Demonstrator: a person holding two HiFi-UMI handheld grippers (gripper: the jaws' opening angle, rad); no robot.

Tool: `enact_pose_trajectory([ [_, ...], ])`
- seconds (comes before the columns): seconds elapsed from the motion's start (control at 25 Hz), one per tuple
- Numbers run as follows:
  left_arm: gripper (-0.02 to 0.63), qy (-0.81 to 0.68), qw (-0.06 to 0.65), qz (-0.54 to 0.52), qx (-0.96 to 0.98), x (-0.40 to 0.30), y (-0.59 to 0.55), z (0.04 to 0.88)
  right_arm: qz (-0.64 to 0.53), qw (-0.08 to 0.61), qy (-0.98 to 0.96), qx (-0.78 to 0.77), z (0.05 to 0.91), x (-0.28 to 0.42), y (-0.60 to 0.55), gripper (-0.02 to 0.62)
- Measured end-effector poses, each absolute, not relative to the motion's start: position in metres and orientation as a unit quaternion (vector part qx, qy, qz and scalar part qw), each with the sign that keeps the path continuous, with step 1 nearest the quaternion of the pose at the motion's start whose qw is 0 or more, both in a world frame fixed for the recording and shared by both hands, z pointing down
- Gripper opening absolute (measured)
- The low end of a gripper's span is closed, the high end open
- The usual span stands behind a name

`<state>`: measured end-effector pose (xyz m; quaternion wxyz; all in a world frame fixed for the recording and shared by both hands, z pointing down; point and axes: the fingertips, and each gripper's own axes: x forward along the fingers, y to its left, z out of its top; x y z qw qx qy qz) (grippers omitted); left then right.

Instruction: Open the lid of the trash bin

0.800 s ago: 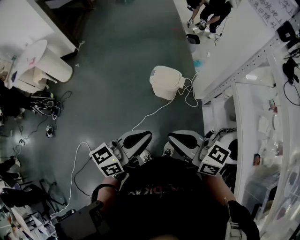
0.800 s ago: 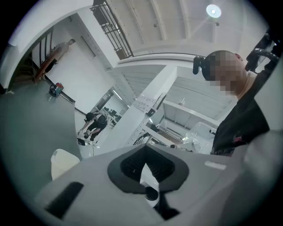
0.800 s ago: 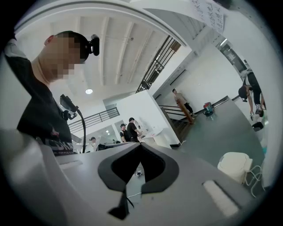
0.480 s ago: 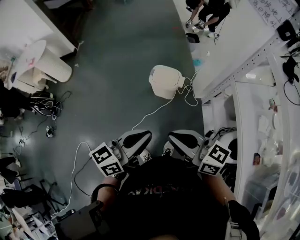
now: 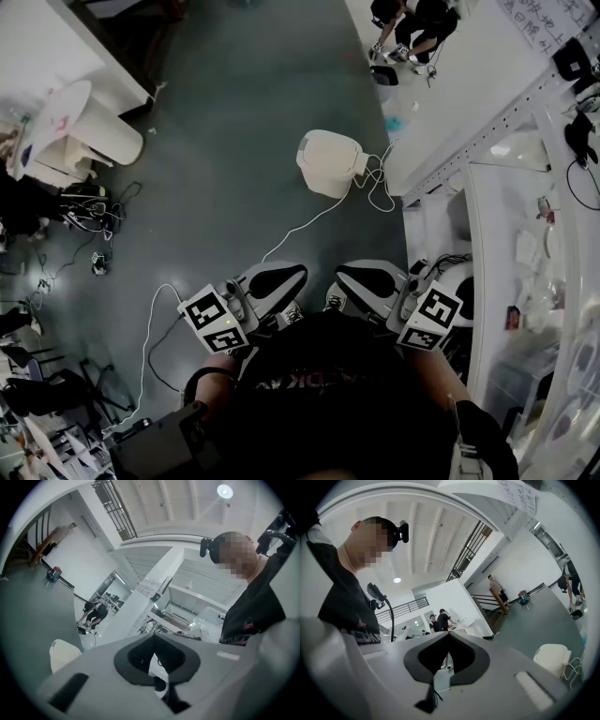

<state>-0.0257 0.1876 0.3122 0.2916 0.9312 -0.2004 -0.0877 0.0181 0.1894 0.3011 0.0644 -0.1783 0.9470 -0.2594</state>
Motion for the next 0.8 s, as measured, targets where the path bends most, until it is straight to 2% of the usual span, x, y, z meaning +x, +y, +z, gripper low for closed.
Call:
enact_pose_trajectory([
  [0.8,0.002,-0.210,0.307,-0.088,0.924,-0.003,0.173,0.318,-0.269,0.070,0.945,-0.171,0.305,0.043,0.174,0.008],
])
